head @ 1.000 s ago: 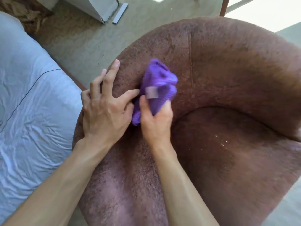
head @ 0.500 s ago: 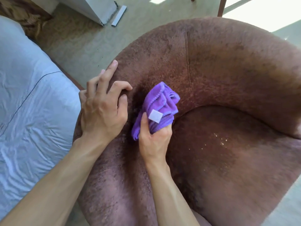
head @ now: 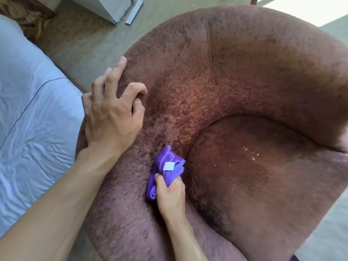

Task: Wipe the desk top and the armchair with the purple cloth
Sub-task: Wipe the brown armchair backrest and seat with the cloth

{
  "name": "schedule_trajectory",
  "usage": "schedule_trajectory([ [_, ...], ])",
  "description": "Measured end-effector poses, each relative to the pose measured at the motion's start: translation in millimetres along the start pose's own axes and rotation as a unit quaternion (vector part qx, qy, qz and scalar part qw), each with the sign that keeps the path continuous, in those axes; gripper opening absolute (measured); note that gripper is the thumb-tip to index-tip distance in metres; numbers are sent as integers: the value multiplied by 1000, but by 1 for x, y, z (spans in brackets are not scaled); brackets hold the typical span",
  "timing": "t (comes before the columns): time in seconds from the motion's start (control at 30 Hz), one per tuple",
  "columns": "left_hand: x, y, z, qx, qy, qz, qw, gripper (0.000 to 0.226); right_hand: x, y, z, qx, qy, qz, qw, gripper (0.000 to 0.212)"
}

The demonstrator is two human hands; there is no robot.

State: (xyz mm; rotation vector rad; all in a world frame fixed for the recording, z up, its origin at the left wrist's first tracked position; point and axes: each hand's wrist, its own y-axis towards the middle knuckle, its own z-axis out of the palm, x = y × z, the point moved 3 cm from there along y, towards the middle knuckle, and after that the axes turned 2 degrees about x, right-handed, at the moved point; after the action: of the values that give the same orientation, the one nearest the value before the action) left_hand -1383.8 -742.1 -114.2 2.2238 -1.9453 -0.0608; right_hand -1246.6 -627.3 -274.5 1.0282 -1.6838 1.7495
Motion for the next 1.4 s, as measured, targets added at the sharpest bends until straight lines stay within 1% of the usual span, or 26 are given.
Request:
schedule_trajectory([
  [0.07, -1, 0, 1, -5, 1, 0, 1000, 21, -7, 1, -7, 63, -30, 19, 997, 27],
  [0.13, -1, -1, 1, -7, 3, -4, 1000, 21, -10, 6, -21, 97, -92, 0, 991, 29],
  [0.2, 0, -1, 1, -7, 0, -6, 1000, 21, -12, 6, -31, 57, -100, -19, 993, 26],
  [0.23, 0, 0, 1, -8, -1, -6, 1000, 21, -10, 4, -31, 39, -65, -13, 997, 23],
  [0.27, 0, 0, 1, -8, 0, -6, 1000, 21, -9, 2, -26, 50, -41, -4, 998, 20],
  [0.3, 0, 0, 0, -8, 0, -6, 1000, 21, -8, -1, -20, 90, -35, 3, 995, 20],
  [0.37, 0, 0, 0, -8, -2, -4, 1000, 21, -8, 1, -22, 173, -85, 11, 981, 27],
  [0.4, 0, 0, 0, -8, -1, -5, 1000, 21, -7, 6, -30, 196, -124, 8, 973, 29],
  [0.43, 0, 0, 1, -10, -1, -6, 1000, 21, -5, 12, -38, 198, -167, -5, 966, 30],
  [0.47, 1, 0, 1, -11, 0, -7, 1000, 21, -3, 18, -45, 179, -181, -25, 967, 29],
  [0.53, 0, 0, 1, -15, -1, -9, 1000, 21, 5, 17, -46, 108, -108, -43, 987, 22],
  [0.57, 0, 1, 1, -16, -1, -9, 1000, 21, 8, 13, -38, 91, -67, -34, 993, 20],
  [0.6, 0, 1, 2, -18, 0, -9, 1000, 21, 8, 8, -26, 98, -33, -32, 994, 20],
  [0.67, 1, 0, 1, -22, 3, -7, 1000, 21, 5, -3, -7, 129, -16, -32, 991, 22],
  [0.73, 1, 0, 1, -24, 6, -6, 1000, 21, 1, -1, -12, 134, -27, -47, 990, 22],
  [0.8, 0, 0, 2, -24, 11, -5, 1000, 20, 2, 5, -24, 105, -73, -96, 987, 20],
  [0.83, 0, 0, 2, -24, 15, -5, 1000, 21, 5, 2, -28, 80, -72, -105, 989, 18],
  [0.87, -1, -1, 3, -23, 19, -3, 1000, 21, 10, -5, -28, 71, -39, -108, 991, 15],
  [0.93, 0, -1, 2, -23, 20, -3, 1000, 22, 17, -25, -19, 126, -16, -129, 983, 11],
  [1.0, 1, -1, 2, -24, 14, -3, 1000, 23, 20, -44, -18, 176, -53, -164, 969, 18],
  [1.07, 1, -2, 2, -21, 9, -1, 1000, 24, 21, -50, -23, 175, -65, -172, 967, 22],
  [1.13, 1, -2, 2, -18, 10, 2, 1000, 25, 26, -55, -24, 165, -48, -173, 970, 21],
  [1.27, 4, -5, 0, -12, -3, 9, 1000, 26, 40, -60, -24, 193, -68, -162, 965, 22],
  [1.33, 5, -8, 1, -8, -15, 23, 1000, 27, 42, -56, -29, 150, -52, -145, 977, 20],
  [1.37, 6, -8, 1, -10, -18, 29, 999, 28, 41, -56, -29, 142, -41, -129, 981, 19],
  [1.4, 8, -9, 0, -11, -19, 34, 999, 30, 39, -58, -27, 158, -46, -112, 980, 20],
])
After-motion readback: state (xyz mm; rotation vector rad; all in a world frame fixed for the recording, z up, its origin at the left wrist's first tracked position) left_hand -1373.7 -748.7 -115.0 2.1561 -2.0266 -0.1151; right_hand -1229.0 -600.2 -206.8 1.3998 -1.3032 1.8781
